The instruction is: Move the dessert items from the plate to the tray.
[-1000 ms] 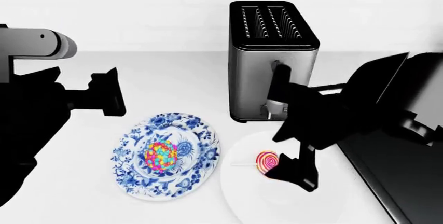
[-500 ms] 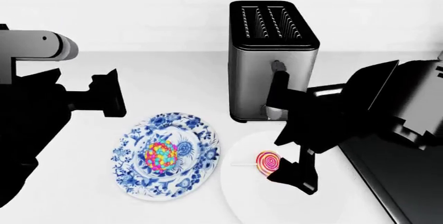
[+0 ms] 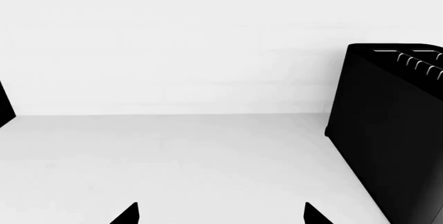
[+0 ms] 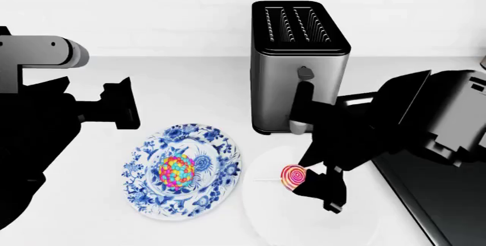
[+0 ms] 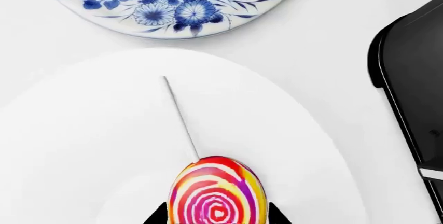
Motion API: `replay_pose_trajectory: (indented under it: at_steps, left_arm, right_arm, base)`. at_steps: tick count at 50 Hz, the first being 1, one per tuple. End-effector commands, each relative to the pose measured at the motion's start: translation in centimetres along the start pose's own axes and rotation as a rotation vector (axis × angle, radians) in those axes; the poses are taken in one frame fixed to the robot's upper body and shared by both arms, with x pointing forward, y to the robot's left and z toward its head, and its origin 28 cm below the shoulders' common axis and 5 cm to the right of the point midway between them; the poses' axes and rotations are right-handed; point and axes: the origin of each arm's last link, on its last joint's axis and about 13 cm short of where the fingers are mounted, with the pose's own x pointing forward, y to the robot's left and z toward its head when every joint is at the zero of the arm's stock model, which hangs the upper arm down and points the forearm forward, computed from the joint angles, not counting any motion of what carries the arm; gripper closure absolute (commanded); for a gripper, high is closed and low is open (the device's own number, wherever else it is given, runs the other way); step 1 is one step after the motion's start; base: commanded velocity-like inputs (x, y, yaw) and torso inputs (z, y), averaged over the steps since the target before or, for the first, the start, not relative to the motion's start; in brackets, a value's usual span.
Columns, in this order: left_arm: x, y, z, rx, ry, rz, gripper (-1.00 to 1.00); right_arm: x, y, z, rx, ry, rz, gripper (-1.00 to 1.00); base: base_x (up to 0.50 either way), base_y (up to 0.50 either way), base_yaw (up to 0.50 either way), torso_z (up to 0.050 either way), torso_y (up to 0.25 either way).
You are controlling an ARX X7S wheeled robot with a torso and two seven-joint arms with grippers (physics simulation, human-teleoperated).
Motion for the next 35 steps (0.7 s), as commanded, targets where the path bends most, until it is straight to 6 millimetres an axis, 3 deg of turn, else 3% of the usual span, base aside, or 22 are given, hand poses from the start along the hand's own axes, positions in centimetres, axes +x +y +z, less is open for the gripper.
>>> replay_pose_trajectory:
  at_steps: [1,18,25,31,35]
  left_arm:
    - [0.1,0.0,0.0,-0.001,0.0,0.001,-1.0]
    - [-0.1,0.0,-0.1,-0.004,-0.005,0.005,-1.0]
    - [-0.1,-0.1,0.6,0.048,-0.014,-0.041,-1.0]
    - [0.2,-0.5,2.0,0.293,0.061,-0.268,-1.0]
    - [0.7,-0.7,2.0,0.423,0.177,-0.404,-1.0]
  right_arm:
    - [-0.1,0.3,0.3,-0.001,-0.004,0.025,1.0]
    - [-1.6,1.0,1.1,-0.038,-0.023,0.008,1.0]
    - [-4.9,2.0,1.8,-0.043,-0.076,-0.05,1.0]
    - [-8.6,3.9,1.9,-0.05,-0.11,-0.104,1.0]
    - [-10.3,5.0,1.8,-0.052,-0.128,-0.131,1.0]
  base:
    - [0.0,0.0,0.0,0.0,0.0]
    - [0.0,0.0,0.0,0.0,0.0]
    - [0.0,0.0,0.0,0.0,0.0]
    - [0.0,0.0,0.0,0.0,0.0]
    - [0.0,0.0,0.0,0.0,0.0]
